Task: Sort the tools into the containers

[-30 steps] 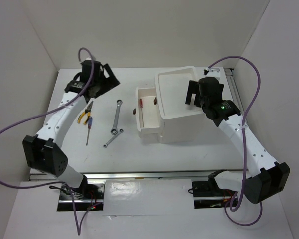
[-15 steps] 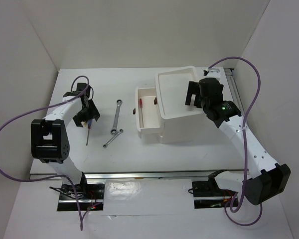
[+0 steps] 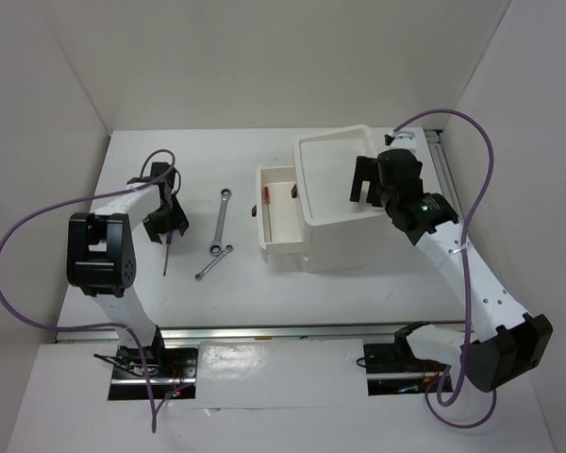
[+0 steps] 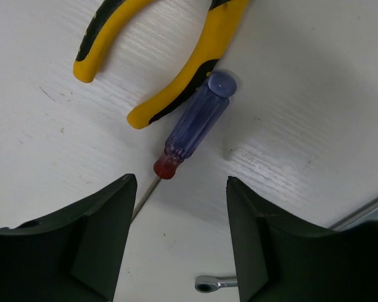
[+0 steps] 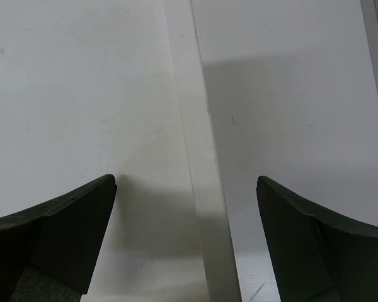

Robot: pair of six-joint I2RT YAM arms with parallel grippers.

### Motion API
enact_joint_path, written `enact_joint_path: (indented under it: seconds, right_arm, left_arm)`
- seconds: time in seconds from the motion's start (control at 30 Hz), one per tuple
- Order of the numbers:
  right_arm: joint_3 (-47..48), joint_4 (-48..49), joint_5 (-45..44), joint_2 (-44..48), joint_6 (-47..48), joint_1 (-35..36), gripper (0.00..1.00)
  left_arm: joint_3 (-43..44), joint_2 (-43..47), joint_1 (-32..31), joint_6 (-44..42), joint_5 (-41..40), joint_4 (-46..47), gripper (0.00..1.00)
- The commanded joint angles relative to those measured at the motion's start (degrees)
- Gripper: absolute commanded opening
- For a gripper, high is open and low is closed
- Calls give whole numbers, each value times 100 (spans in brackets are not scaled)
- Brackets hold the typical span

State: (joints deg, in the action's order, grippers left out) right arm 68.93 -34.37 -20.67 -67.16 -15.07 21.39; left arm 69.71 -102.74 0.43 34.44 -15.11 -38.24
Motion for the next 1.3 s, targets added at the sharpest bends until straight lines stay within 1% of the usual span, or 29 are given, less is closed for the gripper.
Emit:
enact_joint_path:
  seconds: [0.0,0.1,0.4,0.43,0.47,0.53,0.57,0.6,0.67,0.8,0.87,0.93,0.97,1.0,1.1,1.17,1.2,1.23,1.27]
  right_arm:
    - [-2,-61,-43,203,83,59,100]
    - [-2,-61,-43,255,83,59,100]
    - [-2,-114,-104,308,83,59,100]
    - [-2,-114,-104,308,83,59,100]
    - [-2,-114,-104,308,83,59,100]
    - [-2,-114,-157,308,83,59,100]
    - [-2,-114,-157,308,83,59,100]
    - [-2,-114,-157,308,83,59,100]
    - [-2,-114,-157,308,83,59,100]
    - [51,-114,-157,256,83,59,100]
    - [51,-114,-157,256,83,59,100]
    - [51,-114,-218,256,83,59,100]
    - [51,-114,-219,256,83,59,100]
    - [51,-166,-219,256,83,59,100]
    - [51,-167,-271,308,83,59,100]
    - [104,-167,-271,308,83,59,100]
    - [104,-167,-271,256,83,59,100]
    - [156,-167,-271,256,83,59,100]
    - [156,-219,-324,203,83,59,100]
  left_arm:
    - [-54,-193,150,-86,61,115,63]
    - [-54,-264,220,-34,158,115,66]
    - [7,-791,221,-95,184,53,66]
    - [7,-792,221,-95,184,53,52]
    - [7,-861,221,-95,254,53,35]
    - [7,-862,221,-148,255,1,16]
    - [59,-914,221,-148,255,1,2]
    - [60,-915,221,-148,255,-130,0]
    - [113,-819,169,-148,255,-131,0]
    - [60,-230,-191,-209,342,-183,0]
    - [113,270,-349,-367,622,-184,0]
    - [192,657,-657,-454,746,-184,0]
    - [261,1076,-745,-507,851,-184,0]
    - [375,1281,-937,-508,991,-184,0]
    - [666,2028,-1246,-587,1431,-53,0]
    - [736,2327,-1352,-579,1913,254,0]
    - [859,2407,-1352,-526,2386,325,0]
    - [860,2460,-1422,-526,2651,630,0]
    - [938,2460,-1475,-317,2898,747,0]
